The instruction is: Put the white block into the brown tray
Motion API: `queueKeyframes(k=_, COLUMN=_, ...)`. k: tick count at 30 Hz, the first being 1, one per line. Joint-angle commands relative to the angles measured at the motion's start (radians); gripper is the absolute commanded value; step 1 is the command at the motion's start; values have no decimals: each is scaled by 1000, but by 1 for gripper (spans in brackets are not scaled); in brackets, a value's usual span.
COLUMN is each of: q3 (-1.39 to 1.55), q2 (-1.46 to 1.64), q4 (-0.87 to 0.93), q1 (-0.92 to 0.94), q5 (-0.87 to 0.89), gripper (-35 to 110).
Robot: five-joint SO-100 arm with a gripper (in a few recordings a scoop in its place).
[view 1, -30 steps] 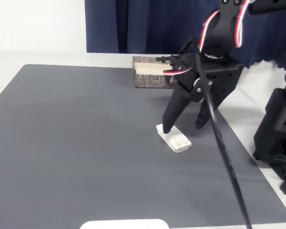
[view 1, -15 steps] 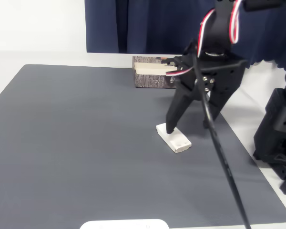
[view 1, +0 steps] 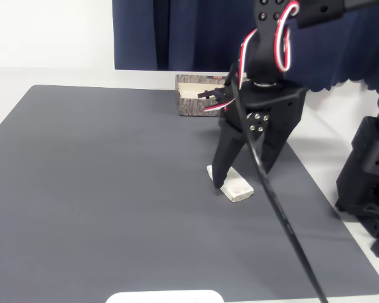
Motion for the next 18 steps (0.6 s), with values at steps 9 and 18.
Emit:
queueKeyframes(k=9, q3=-126, q2=-107, q4=-26, q1=38, q5=-80, gripper=51)
queueKeyframes(k=18, q3=-132, q2=-135, q4=-34, q1=54, q5=-109, gripper=49)
